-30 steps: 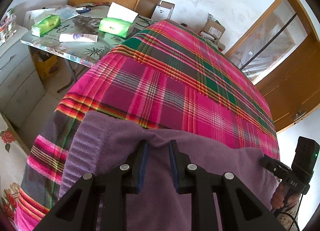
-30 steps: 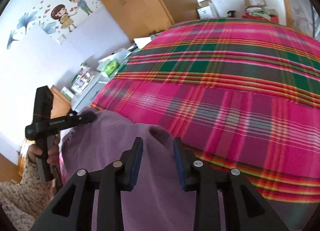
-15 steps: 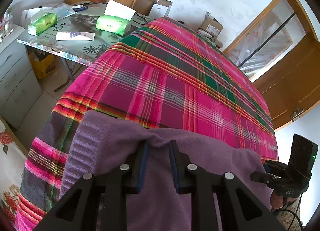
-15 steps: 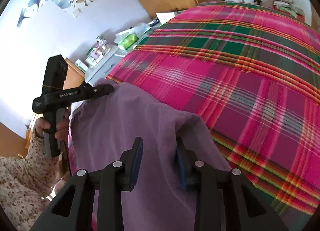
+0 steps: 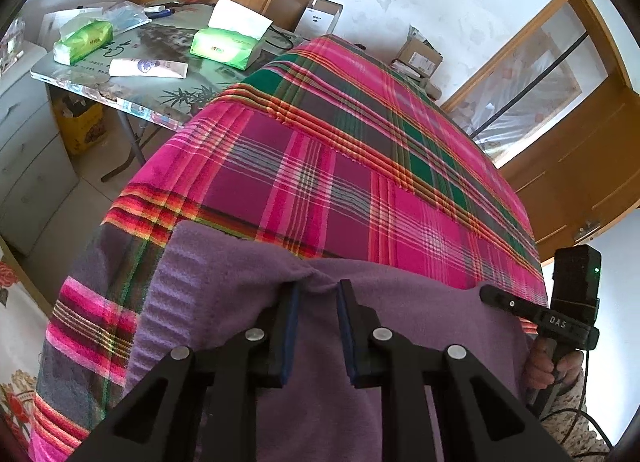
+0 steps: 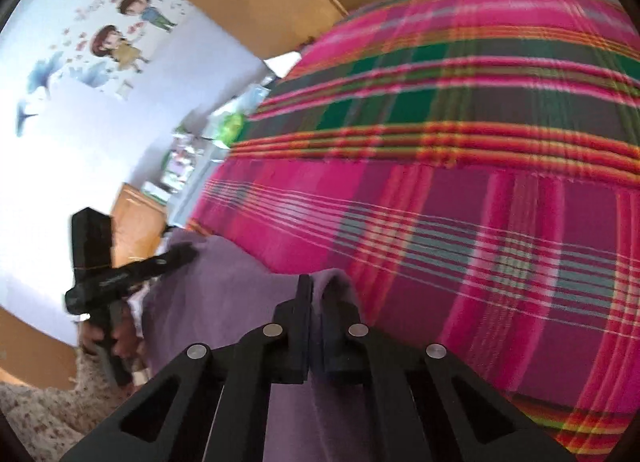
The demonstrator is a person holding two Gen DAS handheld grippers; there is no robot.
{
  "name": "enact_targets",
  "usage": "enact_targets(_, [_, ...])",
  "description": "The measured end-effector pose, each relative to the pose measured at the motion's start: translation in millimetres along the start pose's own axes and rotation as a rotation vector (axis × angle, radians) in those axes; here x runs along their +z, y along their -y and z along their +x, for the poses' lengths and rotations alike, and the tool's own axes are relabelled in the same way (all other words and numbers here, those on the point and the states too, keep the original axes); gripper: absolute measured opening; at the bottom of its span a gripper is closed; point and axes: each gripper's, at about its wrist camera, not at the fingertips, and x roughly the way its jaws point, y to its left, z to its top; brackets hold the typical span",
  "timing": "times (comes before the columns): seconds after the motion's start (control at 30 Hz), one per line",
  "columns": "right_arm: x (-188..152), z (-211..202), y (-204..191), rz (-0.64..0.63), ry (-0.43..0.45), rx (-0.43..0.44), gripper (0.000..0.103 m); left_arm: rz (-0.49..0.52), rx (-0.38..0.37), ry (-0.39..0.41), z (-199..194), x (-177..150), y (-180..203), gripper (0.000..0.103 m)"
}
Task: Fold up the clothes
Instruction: 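Raise both open grippers above the folded purple pants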
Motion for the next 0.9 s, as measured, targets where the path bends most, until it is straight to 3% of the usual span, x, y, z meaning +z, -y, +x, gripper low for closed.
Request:
enact_targets(0.2, [-1, -1, -5, -0.052, 0.016, -0.041, 0.002, -0.008, -0.009, 0.007, -1, -1, -3, 0.017])
enact_targets(0.37, [-7, -1, -29, -0.21, 0.036, -0.165, 0.005, 0.003, 0.002, 0.034, -10, -4, -1, 0.017])
enact_targets(0.47, [-10, -8, -40, -0.259, 0.054, -0.182, 0.006, 0.004, 0.011, 0.052, -18, -7, -1, 0.017])
enact_targets(0.53, [-10, -19, -41, -0.248, 0.08, -0.167, 0.006, 0.009, 0.023, 0.063, -24, -9, 0, 0.018])
enact_targets(0.67, [-15, -49, -40, -0.225, 0.151, -0.217, 0.01, 0.033, 0.032, 0.071, -34, -18, 6, 0.02])
enact_targets(0.9, [-57, -97, -23, -0.174, 0.207, -0.288, 0.02, 0.086, 0.003, 0.057, -43, -37, 19, 0.02])
